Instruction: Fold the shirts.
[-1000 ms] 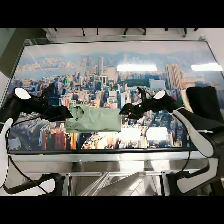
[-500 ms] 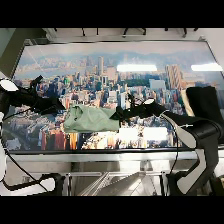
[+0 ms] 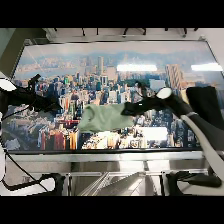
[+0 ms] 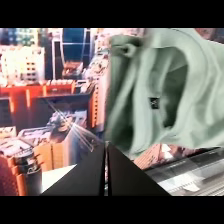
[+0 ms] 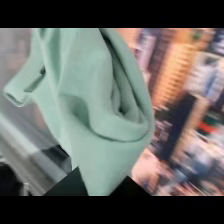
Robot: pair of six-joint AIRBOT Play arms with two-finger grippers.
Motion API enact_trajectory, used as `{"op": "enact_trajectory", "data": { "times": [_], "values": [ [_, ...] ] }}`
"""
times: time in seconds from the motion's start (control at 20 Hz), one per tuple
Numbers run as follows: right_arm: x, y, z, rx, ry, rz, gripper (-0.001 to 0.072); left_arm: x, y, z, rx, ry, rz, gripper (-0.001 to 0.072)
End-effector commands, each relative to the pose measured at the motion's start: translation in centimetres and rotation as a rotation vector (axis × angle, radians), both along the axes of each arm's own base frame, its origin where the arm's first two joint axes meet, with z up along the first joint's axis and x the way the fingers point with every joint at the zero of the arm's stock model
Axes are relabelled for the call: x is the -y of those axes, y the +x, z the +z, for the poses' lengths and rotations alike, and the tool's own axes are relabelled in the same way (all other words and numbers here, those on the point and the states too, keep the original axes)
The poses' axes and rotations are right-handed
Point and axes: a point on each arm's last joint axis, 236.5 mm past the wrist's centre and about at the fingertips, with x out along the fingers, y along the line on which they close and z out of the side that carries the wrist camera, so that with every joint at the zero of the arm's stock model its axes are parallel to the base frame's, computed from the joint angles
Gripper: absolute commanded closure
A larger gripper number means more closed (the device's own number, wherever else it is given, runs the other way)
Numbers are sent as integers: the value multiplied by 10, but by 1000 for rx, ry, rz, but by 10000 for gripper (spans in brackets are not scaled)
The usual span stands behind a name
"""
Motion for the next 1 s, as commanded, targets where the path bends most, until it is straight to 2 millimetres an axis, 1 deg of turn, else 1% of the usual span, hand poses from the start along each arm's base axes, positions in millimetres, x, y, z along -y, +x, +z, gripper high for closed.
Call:
{"op": "enact_trajectory", "data": {
  "times": [0.0, 0.1, 0.2, 0.25, 0.3, 0.35, 0.4, 0.45, 0.5, 0.6, 0.75, 0.85, 0.95],
  "values": [
    [88, -4, 40, 131, -213, -223, 678, 12, 5, 15, 61, -42, -20, 690],
    [109, -22, 66, 149, -179, -320, 677, 16, 7, 25, 97, -35, -22, 690],
    [116, -43, 88, 160, -156, -333, 677, 20, 7, 34, 130, -29, -28, 690],
    [115, -50, 107, 229, -134, -302, 677, 21, 7, 38, 142, -27, -31, 690],
    [117, -51, 126, 299, -114, -309, 676, 22, 6, 41, 149, -28, -32, 690],
    [123, -47, 147, 367, -97, -362, 677, 28, 7, 44, 155, -53, -34, 690],
    [133, -40, 167, 423, -79, -434, 677, 34, 8, 49, 161, -83, -30, 691],
    [143, -32, 183, 469, -69, -485, 678, 37, 8, 51, 163, -99, -29, 691],
    [155, -24, 194, 503, -77, -515, 678, 38, 8, 51, 163, -102, -30, 691],
    [175, -5, 206, 549, -119, -531, 678, 39, 6, 51, 159, -98, -40, 690],
    [203, 35, 223, 617, -182, -518, 678, 39, 2, 49, 142, -95, -54, 690],
    [213, 64, 240, 669, -170, -492, 679, 40, -1, 49, 138, -95, -68, 690],
    [224, 97, 261, 724, -117, -485, 679, 40, -3, 48, 131, -96, -73, 690]
  ]
}}
